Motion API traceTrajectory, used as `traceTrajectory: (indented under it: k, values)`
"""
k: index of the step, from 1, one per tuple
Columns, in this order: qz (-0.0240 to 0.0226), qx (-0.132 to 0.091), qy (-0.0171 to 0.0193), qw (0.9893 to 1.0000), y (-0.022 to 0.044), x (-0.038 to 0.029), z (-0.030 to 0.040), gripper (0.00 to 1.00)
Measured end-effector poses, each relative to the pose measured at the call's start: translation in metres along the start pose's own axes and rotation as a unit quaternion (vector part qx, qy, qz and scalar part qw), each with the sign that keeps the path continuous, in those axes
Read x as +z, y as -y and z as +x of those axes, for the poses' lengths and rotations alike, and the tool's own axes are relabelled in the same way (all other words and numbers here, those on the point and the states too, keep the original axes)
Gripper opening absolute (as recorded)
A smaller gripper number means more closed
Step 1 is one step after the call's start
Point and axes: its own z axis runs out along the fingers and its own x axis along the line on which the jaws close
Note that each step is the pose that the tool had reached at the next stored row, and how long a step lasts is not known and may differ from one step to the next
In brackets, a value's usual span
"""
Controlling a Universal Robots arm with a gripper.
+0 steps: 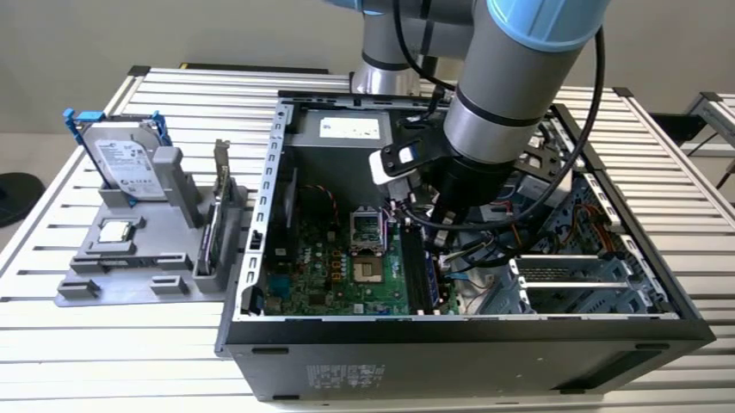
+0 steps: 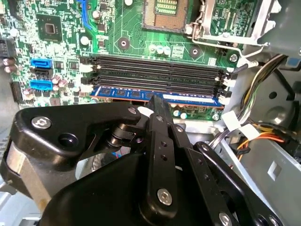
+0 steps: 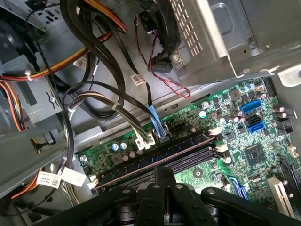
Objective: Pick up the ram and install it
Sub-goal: 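Press down the ram until it locks into place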
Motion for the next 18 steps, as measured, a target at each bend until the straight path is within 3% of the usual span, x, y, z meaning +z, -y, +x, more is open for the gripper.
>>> traceTrajectory:
  k: [8,18]
  values:
    - [-0.0005,-0.031,0.0013,0.9995,-0.0001,0.0000,0.0001,0.00]
    - [-0.0012,-0.069,0.0029,0.9976,0.0000,0.0000,0.0001,0.00]
